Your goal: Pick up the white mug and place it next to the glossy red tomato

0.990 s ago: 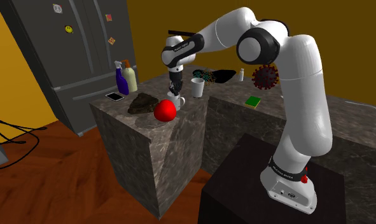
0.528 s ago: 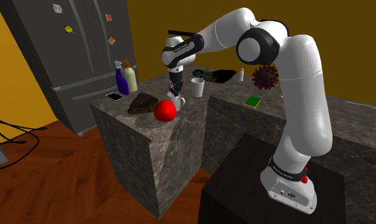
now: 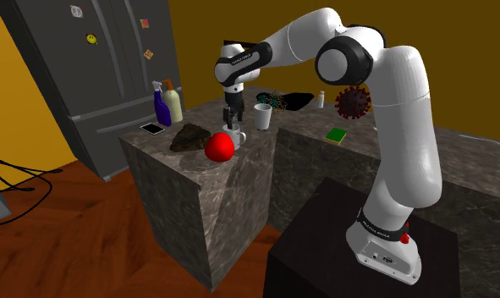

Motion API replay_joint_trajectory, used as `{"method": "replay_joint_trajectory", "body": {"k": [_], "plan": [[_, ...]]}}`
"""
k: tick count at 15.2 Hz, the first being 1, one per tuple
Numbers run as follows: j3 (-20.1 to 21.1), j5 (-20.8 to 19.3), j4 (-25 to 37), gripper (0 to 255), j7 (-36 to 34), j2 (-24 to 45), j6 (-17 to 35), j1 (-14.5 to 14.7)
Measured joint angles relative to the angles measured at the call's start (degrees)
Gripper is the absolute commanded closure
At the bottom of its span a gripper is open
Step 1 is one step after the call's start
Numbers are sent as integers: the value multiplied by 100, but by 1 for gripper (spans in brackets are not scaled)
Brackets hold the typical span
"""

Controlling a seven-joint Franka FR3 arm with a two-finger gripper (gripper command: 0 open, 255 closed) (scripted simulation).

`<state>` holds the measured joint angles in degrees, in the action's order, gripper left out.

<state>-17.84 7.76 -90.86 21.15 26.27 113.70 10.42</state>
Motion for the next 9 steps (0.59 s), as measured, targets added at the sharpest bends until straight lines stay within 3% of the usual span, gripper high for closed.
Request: {"method": "replay_joint_trajectory", "body": {"k": [3, 9], "plan": [[-19, -39, 265, 0, -33, -95, -351, 3], [-23, -53, 315, 0, -47, -131, -442, 10]]}}
